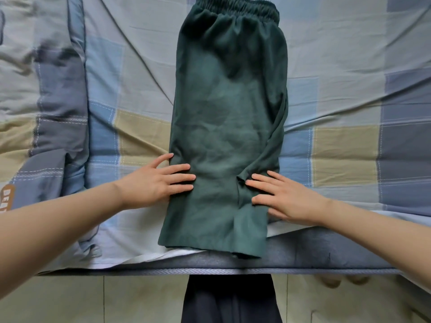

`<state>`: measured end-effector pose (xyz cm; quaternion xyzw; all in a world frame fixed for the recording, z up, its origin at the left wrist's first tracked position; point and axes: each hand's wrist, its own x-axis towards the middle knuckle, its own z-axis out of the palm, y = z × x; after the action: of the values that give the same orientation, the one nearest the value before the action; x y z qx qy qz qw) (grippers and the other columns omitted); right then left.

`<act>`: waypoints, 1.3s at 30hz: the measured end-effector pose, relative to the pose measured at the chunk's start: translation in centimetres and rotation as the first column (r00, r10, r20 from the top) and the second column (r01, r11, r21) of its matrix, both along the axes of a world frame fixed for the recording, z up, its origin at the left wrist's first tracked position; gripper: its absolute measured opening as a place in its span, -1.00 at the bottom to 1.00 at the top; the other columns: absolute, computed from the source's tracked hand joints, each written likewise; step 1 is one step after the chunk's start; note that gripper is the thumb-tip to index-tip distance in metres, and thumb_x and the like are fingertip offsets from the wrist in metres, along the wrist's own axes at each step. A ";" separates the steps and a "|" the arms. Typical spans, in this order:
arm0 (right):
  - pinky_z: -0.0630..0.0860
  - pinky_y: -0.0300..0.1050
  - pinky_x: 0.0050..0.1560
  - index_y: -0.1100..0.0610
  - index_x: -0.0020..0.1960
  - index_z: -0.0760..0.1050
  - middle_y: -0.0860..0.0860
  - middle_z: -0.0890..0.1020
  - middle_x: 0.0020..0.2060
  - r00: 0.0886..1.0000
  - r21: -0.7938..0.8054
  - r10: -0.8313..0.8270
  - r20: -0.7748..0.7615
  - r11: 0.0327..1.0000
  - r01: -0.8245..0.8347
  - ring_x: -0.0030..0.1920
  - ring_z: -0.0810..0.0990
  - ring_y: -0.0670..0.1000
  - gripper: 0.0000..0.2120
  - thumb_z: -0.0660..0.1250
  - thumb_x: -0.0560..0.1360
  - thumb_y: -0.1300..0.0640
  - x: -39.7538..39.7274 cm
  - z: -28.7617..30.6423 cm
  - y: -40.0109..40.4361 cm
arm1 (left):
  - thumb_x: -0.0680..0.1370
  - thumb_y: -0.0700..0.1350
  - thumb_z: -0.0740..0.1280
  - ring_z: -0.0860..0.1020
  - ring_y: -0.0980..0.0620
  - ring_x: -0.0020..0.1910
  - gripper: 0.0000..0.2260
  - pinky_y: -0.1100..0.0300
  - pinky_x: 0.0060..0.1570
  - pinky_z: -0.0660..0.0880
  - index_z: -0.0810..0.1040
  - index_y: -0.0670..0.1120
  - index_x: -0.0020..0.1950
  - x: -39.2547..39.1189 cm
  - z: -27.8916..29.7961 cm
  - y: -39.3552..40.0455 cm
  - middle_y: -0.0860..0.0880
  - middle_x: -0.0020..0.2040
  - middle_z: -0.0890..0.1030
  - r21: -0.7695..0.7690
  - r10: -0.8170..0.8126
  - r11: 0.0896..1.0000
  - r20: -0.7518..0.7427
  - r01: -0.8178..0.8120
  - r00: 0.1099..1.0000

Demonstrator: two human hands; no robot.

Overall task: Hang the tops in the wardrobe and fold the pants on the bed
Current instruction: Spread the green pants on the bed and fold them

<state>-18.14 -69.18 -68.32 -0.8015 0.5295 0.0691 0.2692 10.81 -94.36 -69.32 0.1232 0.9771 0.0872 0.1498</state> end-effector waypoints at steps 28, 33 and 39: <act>0.46 -0.15 -0.12 0.08 0.05 0.37 0.04 0.51 -0.22 -0.308 0.440 -0.921 0.239 -0.180 0.880 -0.24 0.50 -0.04 -0.88 0.20 0.60 0.04 0.1 -0.6 -5.5 | 0.59 -0.09 0.33 0.40 0.04 -0.22 -0.72 0.12 -0.18 0.30 0.53 -0.31 -0.14 -4.1 1.0 2.0 -0.05 -0.26 0.49 0.475 0.777 -0.455 0.625 -0.753 -0.076; 0.49 -0.07 0.16 0.19 0.15 0.43 0.13 0.60 0.08 -0.221 0.497 -0.947 0.233 -0.080 0.864 0.11 0.57 0.10 -0.76 0.18 0.62 0.05 -1.0 0.1 -5.9 | 0.49 0.09 0.44 0.37 0.09 -0.36 -0.64 0.18 -0.31 0.29 0.49 -0.17 -0.30 -6.2 2.3 1.3 0.06 -0.38 0.44 0.457 0.775 -0.419 0.630 -0.785 -0.047; 0.47 -0.34 0.07 0.11 0.24 0.44 -0.08 0.60 0.07 -0.200 0.532 -0.885 0.420 0.062 0.844 0.03 0.57 -0.29 -0.77 0.12 0.64 0.26 -1.6 0.6 -6.0 | 0.62 -0.08 0.27 0.27 0.10 -0.30 -0.68 0.16 -0.30 0.24 0.36 -0.20 -0.27 -8.3 2.6 1.1 -0.02 -0.32 0.33 0.654 0.888 -0.432 0.429 -0.621 -0.165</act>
<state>-19.71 -75.19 -67.74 -0.1618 0.7833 -0.4165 0.4323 2.54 -93.24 -66.74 -0.5909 0.5765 0.5272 -0.2012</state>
